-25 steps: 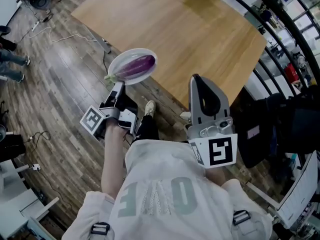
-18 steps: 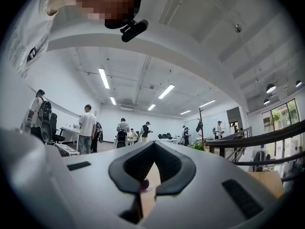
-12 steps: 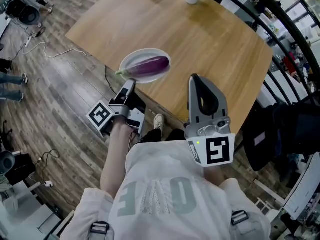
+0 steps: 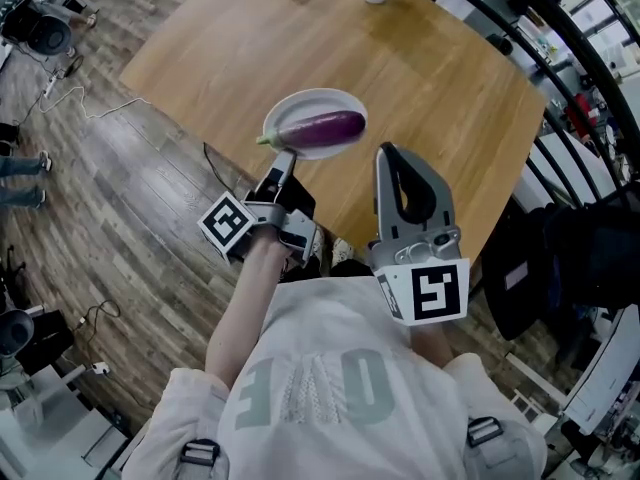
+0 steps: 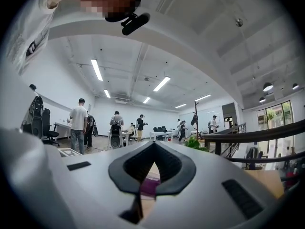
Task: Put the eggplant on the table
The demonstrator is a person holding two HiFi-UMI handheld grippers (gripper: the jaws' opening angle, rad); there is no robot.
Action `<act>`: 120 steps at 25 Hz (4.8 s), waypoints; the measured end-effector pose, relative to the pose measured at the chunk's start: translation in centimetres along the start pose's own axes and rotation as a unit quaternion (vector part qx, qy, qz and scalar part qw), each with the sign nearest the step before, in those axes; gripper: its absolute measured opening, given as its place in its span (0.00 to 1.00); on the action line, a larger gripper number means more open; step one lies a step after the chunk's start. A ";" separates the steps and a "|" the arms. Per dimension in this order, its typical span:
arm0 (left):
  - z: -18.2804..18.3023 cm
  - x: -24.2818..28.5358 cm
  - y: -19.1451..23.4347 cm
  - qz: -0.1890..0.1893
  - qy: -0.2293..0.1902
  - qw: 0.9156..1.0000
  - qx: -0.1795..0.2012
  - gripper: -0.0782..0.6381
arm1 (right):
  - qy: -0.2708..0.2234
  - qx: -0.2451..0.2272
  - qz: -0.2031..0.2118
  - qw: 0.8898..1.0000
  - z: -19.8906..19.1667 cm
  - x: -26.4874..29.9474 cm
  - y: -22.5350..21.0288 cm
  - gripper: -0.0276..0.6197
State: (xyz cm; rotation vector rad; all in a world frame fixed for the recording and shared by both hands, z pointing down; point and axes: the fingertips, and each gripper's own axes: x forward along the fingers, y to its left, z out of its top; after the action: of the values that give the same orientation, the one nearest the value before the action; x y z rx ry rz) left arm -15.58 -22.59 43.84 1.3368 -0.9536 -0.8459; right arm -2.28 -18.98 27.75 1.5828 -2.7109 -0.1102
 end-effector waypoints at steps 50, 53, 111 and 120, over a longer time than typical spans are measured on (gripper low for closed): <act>-2.6 10.2 13.3 0.094 0.026 0.994 0.045 0.14 | 0.034 0.017 -0.007 0.999 -2.8 0.6 -5.0 0.07; -2.6 10.4 13.9 0.099 0.028 0.994 0.043 0.14 | 0.037 0.016 -0.008 0.999 -3.0 0.6 -5.1 0.07; 0.5 11.5 -7.9 -0.047 -0.061 0.955 0.287 0.51 | 0.008 0.000 0.002 1.000 -1.2 1.4 -3.5 0.07; -2.7 5.7 -21.6 -0.149 -0.163 0.733 0.643 0.51 | -0.032 0.019 -0.002 0.999 0.6 1.7 -3.1 0.07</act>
State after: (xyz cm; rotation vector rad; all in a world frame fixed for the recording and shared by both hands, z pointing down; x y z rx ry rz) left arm -10.12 -28.19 22.77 2.6401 -1.7830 -0.6066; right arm -0.42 -21.98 26.92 1.6220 -2.7733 -0.1127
